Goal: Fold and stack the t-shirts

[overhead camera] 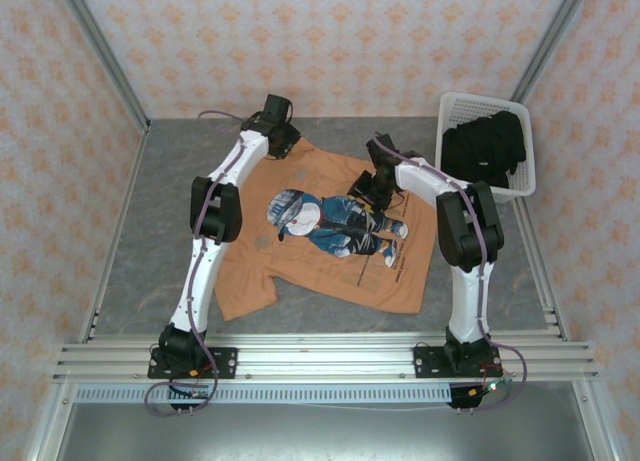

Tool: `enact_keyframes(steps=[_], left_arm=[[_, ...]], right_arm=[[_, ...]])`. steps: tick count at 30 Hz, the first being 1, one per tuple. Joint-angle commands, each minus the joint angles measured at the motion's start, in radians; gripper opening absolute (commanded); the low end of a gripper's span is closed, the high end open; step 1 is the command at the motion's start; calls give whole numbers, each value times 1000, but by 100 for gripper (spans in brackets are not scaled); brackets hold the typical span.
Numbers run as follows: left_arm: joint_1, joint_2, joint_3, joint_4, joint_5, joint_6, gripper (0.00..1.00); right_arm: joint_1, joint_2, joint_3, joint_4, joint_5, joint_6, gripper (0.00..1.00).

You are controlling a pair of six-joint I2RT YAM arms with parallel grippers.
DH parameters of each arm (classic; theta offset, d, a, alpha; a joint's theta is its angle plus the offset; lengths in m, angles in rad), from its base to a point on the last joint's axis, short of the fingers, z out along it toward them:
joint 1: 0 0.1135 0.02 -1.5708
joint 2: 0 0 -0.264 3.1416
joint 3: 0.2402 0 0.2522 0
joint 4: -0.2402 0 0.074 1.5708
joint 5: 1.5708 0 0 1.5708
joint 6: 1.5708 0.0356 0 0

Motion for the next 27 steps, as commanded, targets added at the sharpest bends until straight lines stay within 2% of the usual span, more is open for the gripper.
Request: enact_keyframes(steps=[1,4,17,22,27], left_arm=[[6,26,49,13,-3,16,32],[6,41,67,7,5,17,26],[6,55,70,-85,-19,33,28],[8,52,46,-52,-16,32,27],[8,74,80,-26,-4,21,15]], right_arm=[[3,10,-16,4,-2,13,48],[4,15,-17,2,1,13,48],[5,23,0,-7,6,13,48],[3,23,-2,-10,5,13,48],[4,22,-7,-11,6,12,48]])
